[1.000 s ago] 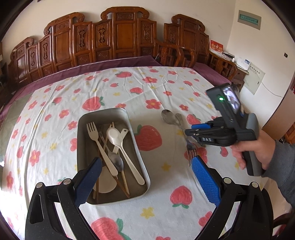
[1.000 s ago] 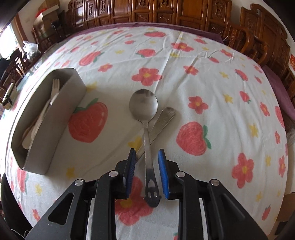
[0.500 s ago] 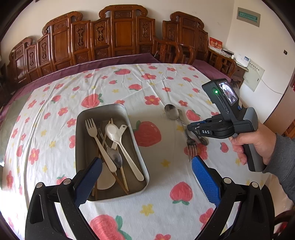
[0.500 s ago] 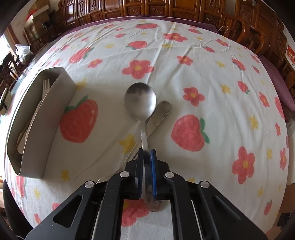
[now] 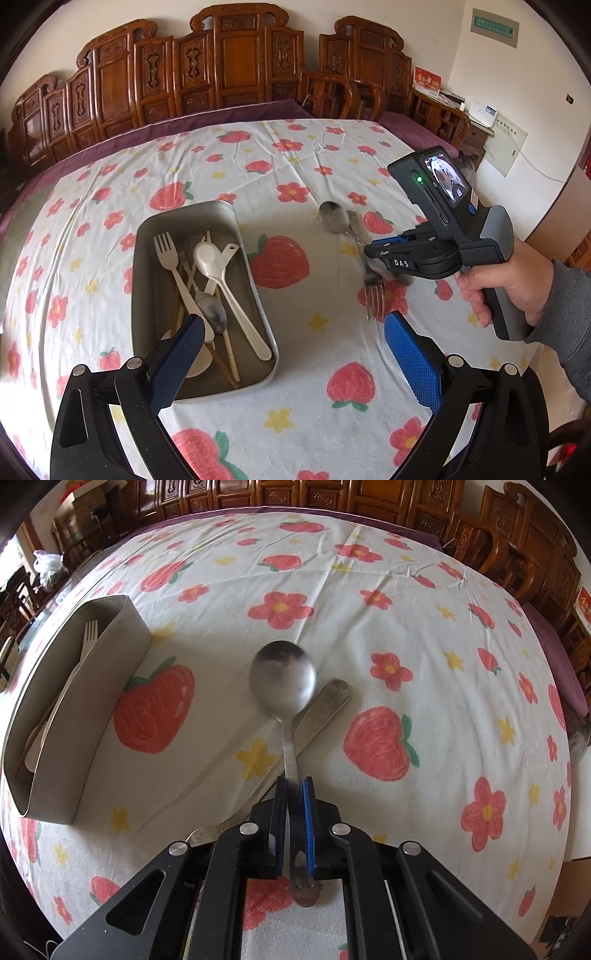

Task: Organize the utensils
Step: 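Grasp the metal fork with the left tool while the right tool holds the metal spoon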

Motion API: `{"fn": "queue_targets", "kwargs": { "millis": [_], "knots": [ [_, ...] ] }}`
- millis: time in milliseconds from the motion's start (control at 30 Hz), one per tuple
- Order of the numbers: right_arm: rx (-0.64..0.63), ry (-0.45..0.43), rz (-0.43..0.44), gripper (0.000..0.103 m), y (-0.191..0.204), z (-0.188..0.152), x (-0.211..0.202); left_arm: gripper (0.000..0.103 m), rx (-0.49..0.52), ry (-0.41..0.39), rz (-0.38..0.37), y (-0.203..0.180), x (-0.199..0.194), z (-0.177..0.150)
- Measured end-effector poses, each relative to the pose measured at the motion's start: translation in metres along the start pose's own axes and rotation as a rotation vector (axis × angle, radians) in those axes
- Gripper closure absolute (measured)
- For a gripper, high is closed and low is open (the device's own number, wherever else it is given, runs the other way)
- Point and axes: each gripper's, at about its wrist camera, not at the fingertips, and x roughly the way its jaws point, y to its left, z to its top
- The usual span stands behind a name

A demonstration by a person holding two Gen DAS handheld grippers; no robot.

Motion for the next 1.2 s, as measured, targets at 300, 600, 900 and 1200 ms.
{"fn": "queue_targets", "kwargs": {
  "millis": [300, 600, 900, 1200],
  "knots": [
    [0.070, -0.118, 0.044, 0.095, -0.018, -0.031, -0.046, 0.009, 0.011, 0.022, -0.026, -0.022, 0.014, 0.009],
    [0.131, -0.132, 0.054, 0.095, -0.045, -0.079, -0.066, 0.009, 0.052, 0.060, -0.065, -0.059, 0.051, 0.016],
    [0.182, -0.124, 0.057, 0.095, -0.068, -0.114, -0.066, 0.044, 0.065, 0.120, -0.090, -0.074, 0.100, 0.025],
    [0.200, -0.100, 0.068, 0.095, -0.073, -0.131, -0.053, 0.066, 0.017, 0.180, -0.088, -0.067, 0.129, 0.028]
  ]
}}
